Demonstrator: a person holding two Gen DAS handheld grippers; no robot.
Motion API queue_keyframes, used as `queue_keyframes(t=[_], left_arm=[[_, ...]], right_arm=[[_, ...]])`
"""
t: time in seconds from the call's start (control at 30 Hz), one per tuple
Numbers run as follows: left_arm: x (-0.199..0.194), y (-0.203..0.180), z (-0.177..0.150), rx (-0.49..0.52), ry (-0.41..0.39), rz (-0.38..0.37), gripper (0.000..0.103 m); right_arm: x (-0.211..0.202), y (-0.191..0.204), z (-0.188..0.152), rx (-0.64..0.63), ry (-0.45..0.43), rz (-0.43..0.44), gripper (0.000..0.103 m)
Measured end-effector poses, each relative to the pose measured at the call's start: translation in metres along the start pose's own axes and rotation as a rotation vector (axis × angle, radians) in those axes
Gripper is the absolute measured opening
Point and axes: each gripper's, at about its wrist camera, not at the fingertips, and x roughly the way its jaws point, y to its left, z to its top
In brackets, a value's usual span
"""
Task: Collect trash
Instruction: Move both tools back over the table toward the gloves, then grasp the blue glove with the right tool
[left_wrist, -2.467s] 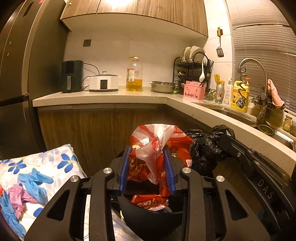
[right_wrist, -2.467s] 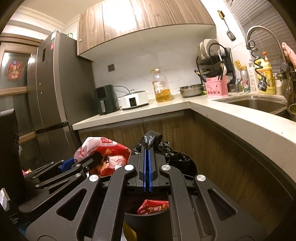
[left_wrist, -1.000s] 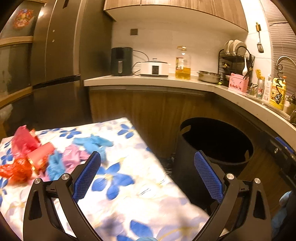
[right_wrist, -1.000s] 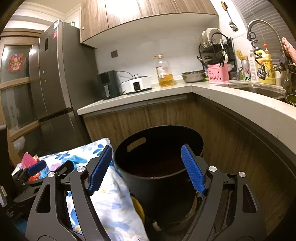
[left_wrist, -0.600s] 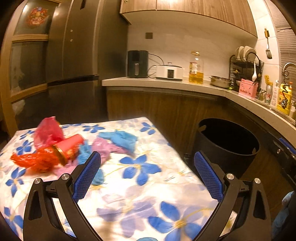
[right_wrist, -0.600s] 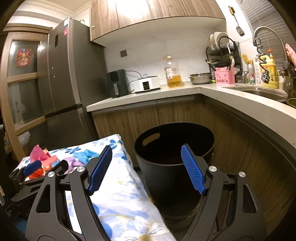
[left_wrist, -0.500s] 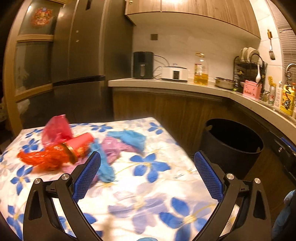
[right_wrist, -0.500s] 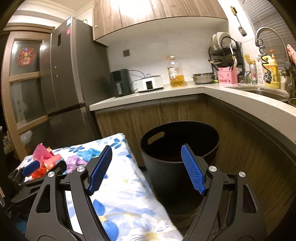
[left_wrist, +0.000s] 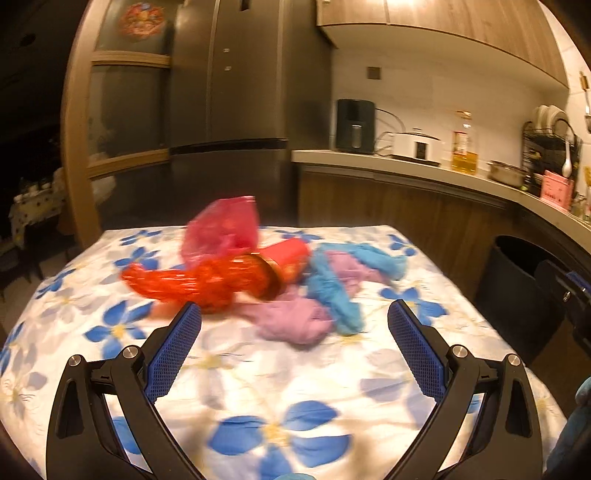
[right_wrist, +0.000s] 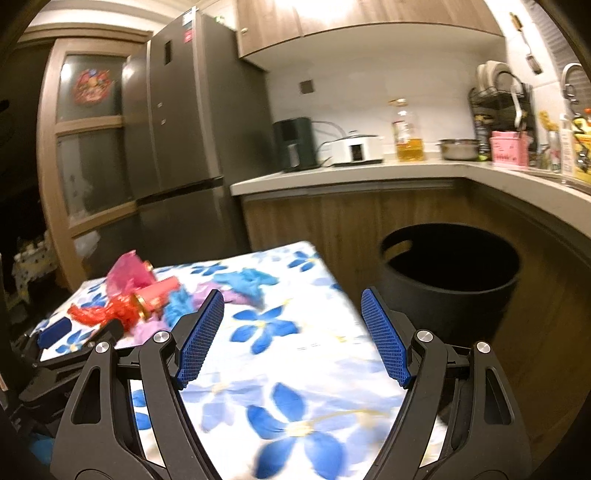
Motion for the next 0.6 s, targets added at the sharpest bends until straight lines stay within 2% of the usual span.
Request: queue_keyframes(t=[0.37,0.6], left_arm=[[0.002,0.053,-0.002,-0.074,-0.01,0.085,0.097],[0.006,0.067,-0.001,-0.086,-0.022,0.112,0.097]], right_arm=[[0.053,0.056,-0.013,-0.065,0.07,0.082,0.074],[0.092,0.084,-0.023,-0.106,0.151,0.123,0.064]])
